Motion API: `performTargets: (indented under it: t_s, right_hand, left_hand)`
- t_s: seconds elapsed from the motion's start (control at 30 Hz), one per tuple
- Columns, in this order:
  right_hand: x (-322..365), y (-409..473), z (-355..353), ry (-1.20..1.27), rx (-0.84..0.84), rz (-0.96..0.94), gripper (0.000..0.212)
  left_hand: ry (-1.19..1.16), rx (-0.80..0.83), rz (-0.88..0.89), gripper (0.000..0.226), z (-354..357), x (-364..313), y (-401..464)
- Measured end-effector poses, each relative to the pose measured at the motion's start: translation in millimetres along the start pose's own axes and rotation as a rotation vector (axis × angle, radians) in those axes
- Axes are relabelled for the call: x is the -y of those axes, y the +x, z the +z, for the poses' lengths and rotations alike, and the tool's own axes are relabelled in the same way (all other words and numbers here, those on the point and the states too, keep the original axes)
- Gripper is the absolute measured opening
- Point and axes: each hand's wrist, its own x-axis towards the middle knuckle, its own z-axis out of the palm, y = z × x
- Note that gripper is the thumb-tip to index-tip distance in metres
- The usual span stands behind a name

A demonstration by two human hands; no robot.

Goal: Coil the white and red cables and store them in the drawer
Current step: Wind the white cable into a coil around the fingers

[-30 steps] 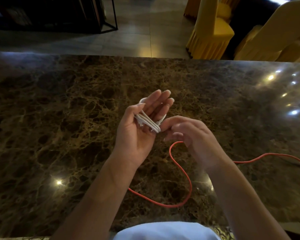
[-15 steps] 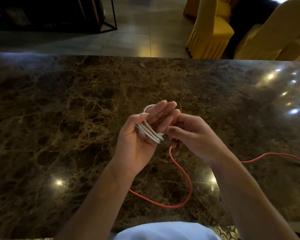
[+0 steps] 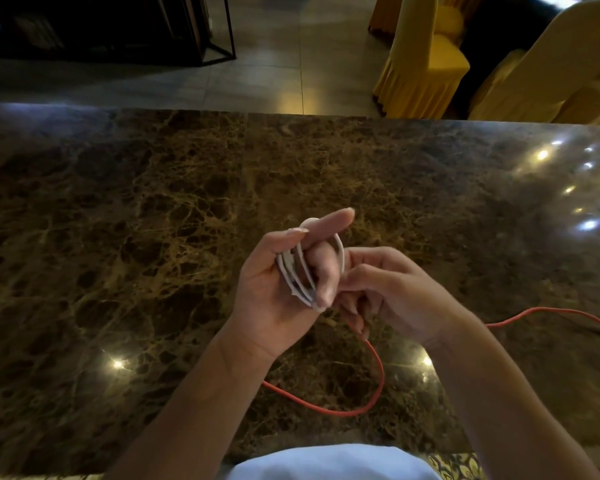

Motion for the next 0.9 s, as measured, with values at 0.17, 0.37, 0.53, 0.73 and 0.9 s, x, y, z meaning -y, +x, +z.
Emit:
performTargets:
  t_s: [0.17,0.37,0.53,0.73,0.9]
  right_hand:
    - [0.7,2.6,-16.9,0.147,0.034,-0.072,0.058]
    - [10.9,-0.5,-33.4,-0.059,0.132,-0.15,0.033]
    - [9.8,-8.7,-30.3,-0.2,0.118,-0.153,0.03]
    - [3.6,-3.5,-24.4,-0.079,0.224,-0.098,0.069]
    - [12.6,-7.6,-28.5,-0.181,0.235,-0.077,0.027]
  left_hand:
    - [-0.037,-0.025,-0.062,0.046,7.5,3.8,-3.7]
    - [-0.05,0.027,-0.162,0.05,10.1,16.0,-11.2]
    - [-0.151,0.191,-0.242,0.072,8.8,20.4,-13.6]
    - [-0.208,0.409,-0.328,0.088,4.2,26.3,-11.0]
    - [-0.221,0.384,-0.424,0.099,-3.8,28.0,-13.2]
